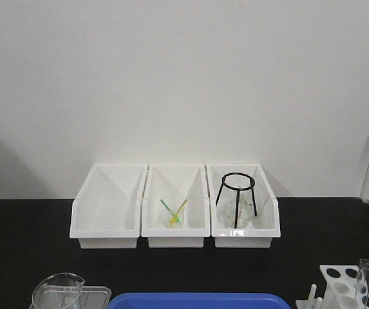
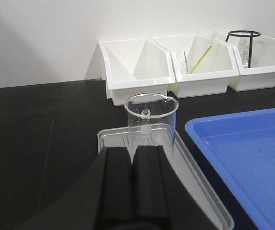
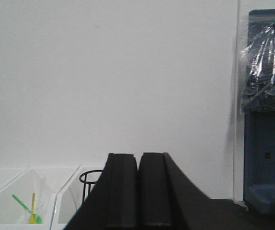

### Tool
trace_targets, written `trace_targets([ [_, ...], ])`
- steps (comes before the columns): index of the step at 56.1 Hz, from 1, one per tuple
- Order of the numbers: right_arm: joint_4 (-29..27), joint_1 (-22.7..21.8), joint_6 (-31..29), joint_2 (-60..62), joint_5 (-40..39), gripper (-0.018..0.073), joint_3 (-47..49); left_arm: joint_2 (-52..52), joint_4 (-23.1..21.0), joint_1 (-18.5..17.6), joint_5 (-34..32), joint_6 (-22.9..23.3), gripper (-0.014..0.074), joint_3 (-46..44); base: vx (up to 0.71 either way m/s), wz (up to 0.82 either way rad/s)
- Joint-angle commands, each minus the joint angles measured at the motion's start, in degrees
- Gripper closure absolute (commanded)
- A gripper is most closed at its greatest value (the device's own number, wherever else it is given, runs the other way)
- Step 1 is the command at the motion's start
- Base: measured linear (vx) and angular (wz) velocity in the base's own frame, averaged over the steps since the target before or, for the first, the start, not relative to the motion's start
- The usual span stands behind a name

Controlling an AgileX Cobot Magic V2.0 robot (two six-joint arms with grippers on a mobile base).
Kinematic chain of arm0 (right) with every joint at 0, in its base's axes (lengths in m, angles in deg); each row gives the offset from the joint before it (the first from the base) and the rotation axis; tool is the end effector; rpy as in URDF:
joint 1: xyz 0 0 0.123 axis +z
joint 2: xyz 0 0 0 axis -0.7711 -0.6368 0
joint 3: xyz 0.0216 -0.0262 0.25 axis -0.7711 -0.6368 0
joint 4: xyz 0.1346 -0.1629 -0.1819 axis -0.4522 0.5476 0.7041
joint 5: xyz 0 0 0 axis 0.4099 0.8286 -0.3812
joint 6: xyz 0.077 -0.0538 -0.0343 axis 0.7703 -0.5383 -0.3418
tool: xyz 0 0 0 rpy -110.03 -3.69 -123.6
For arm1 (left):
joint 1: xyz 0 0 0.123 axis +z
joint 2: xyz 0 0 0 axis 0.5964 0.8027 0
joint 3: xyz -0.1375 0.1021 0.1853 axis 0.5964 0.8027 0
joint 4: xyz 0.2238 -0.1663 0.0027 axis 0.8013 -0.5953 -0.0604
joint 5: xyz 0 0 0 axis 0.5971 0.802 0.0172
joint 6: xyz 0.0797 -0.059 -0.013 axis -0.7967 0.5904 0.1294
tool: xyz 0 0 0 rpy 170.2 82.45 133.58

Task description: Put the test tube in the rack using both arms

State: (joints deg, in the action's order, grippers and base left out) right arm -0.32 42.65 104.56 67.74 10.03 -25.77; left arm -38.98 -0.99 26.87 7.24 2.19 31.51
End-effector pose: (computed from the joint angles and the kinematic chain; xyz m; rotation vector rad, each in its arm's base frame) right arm 0.1574 -0.0051 0.2764 -0.0025 1.3559 0.0504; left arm 0.1238 -0.0213 0.1856 0.1162 1.6950 -0.1517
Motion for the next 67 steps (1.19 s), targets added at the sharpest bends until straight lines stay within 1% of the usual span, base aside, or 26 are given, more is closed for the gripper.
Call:
trace_targets([
  [1,-13.36,-0.18,-9.87,2.55,-1.79,0.057,-1.89,-0.89,0.0,0.17,-4.42,0.47,0.0603,-1.18,0.0,0.0],
  [2,-16.0,-0.18,-11.11,3.48,-1.65,0.057,-2.93,-0.89,0.0,0.17,-4.42,0.47,0.0603,-1.18,0.0,0.0],
  [4,-19.51,-0.18,-13.83,5.14,-1.21,0.057,-4.72,-0.89,0.0,0.17,-4.42,0.47,0.0603,-1.18,0.0,0.0],
  [7,-22.52,-0.18,-16.66,7.5,-0.94,0.057,-7.26,-0.89,0.0,0.17,-4.41,0.41,0.0603,-1.18,0.0,0.0],
  [10,-23.2,-0.18,-17.69,10.18,-0.77,0.057,-10.26,-0.89,0.0,0.17,-4.41,0.41,0.0603,-1.18,0.0,0.0],
  [16,-23.22,-0.18,-17.64,15.43,-0.22,0.057,-16.02,-0.89,0.0,0.17,-4.41,0.41,0.0603,-1.18,0.0,0.0],
  [20,-23.98,-0.18,-17.96,19.14,8.82,0.057,-15.88,-0.89,0.0,0.17,-4.41,0.41,0.0603,-1.18,0.0,0.0],
  [25,-26.41,-0.18,-22.18,22.09,17.88,0.057,-16.07,-0.89,0.0,0.17,-4.41,0.41,0.0603,-1.18,0.0,0.0],
  [29,-29.35,-0.18,-26.31,22.23,22.3,0.057,-16.07,-0.89,0.0,0.17,-4.41,0.41,0.0603,-1.18,0.0,0.0],
  [33,-31.51,-0.18,-29.98,22.22,25.12,0.057,-16.07,-0.89,0.0,0.17,-4.41,0.41,0.0603,-1.18,0.0,0.0],
  [37,-32.77,-0.18,-32.6,22.22,25.39,0.057,-16.07,-0.89,0.0,0.17,-4.41,0.41,0.0603,-1.18,0.0,0.0],
  [40,-32.99,-0.18,-33.43,22.22,24.6,0.057,-16.07,-0.89,0.0,0.17,-4.41,0.41,0.0603,-1.18,0.0,0.0],
  [48,-34.06,-0.23,-32.55,22.22,23.23,0.057,-16.07,-0.89,0.0,0.17,-4.41,0.41,0.0603,-1.18,0.0,0.0],
  [67,-34.07,-0.15,-32.6,22.28,23.23,0.057,-16.07,-0.89,0.0,0.17,-4.41,0.41,0.0603,-1.18,0.0,0.0],
])
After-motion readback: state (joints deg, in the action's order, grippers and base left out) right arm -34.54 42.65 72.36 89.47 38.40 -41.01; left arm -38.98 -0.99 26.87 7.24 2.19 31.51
